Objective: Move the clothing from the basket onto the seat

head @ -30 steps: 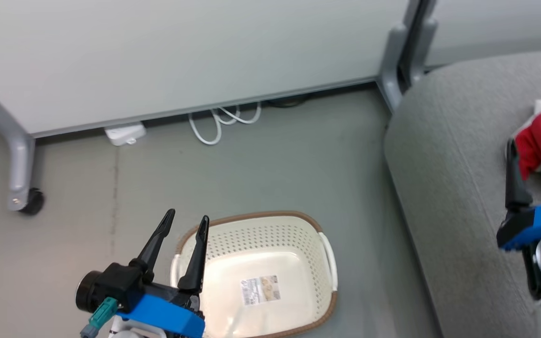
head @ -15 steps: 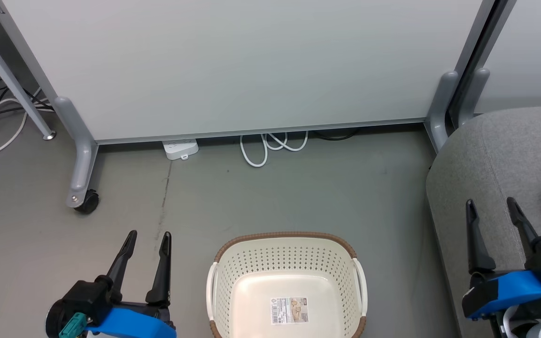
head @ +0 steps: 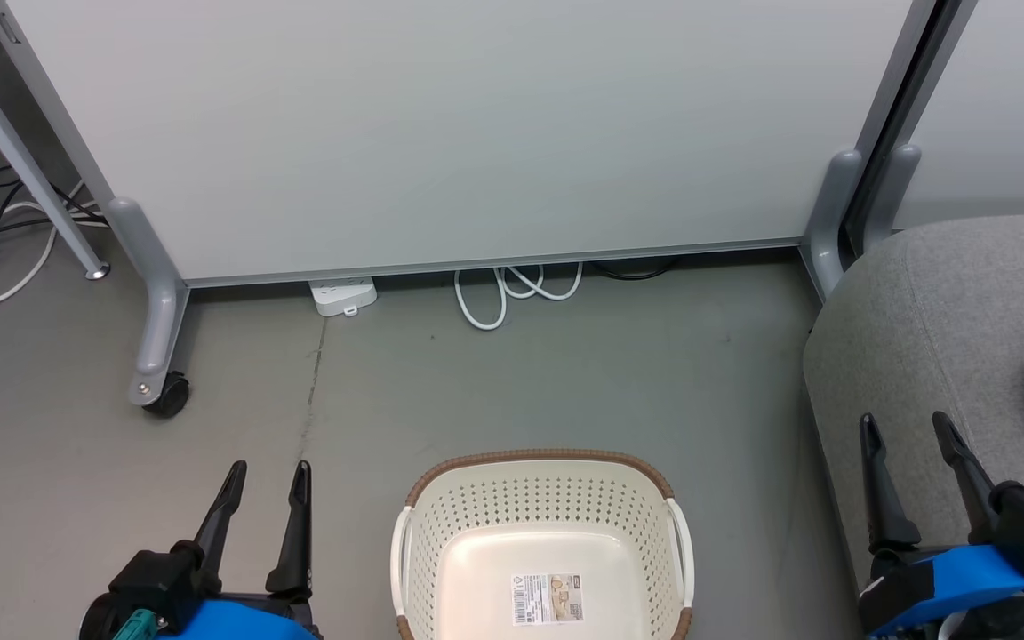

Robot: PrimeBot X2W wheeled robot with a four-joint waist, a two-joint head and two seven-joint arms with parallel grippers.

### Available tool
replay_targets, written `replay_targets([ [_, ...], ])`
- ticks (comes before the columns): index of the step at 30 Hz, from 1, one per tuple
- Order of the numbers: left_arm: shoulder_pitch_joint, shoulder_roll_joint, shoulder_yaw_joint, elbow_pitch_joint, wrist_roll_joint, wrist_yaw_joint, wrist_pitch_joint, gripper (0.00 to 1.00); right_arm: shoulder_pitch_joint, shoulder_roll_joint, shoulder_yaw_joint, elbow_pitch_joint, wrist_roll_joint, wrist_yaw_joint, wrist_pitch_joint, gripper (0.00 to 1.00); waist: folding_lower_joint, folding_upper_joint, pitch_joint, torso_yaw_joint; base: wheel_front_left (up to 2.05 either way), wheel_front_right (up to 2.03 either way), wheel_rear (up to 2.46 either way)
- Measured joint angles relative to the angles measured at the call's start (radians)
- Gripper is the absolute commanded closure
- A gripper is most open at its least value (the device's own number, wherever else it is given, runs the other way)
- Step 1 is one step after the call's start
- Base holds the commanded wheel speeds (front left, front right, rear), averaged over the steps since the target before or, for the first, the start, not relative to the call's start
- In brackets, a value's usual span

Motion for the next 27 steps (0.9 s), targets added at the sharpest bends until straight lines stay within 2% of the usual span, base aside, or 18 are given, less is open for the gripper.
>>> replay_targets([
  [15, 0.004, -0.005, 0.004, 0.028, 0.003, 0.0, 0.0, 0.0, -0.004, 0.0, 0.009, 0.007, 0.022, 0.0, 0.004, 0.0, 0.0, 0.0, -0.006, -0.003, 0.0, 0.0, 0.0],
  [16, 0.004, -0.006, 0.005, 0.03, 0.003, 0.0, 0.0, 1.0, -0.004, 0.0, 0.01, 0.008, 0.022, 0.0, 0.004, 1.0, 0.0, 0.0, -0.007, -0.004, 0.0, 0.0, 0.0],
  [27, 0.046, -0.028, -0.007, 0.116, -0.006, 0.0, 0.006, 1.0, 0.007, 0.008, 0.01, 0.113, 0.024, 0.0, 0.011, 1.0, 0.0, 0.0, -0.008, -0.006, 0.0, 0.0, 0.0],
])
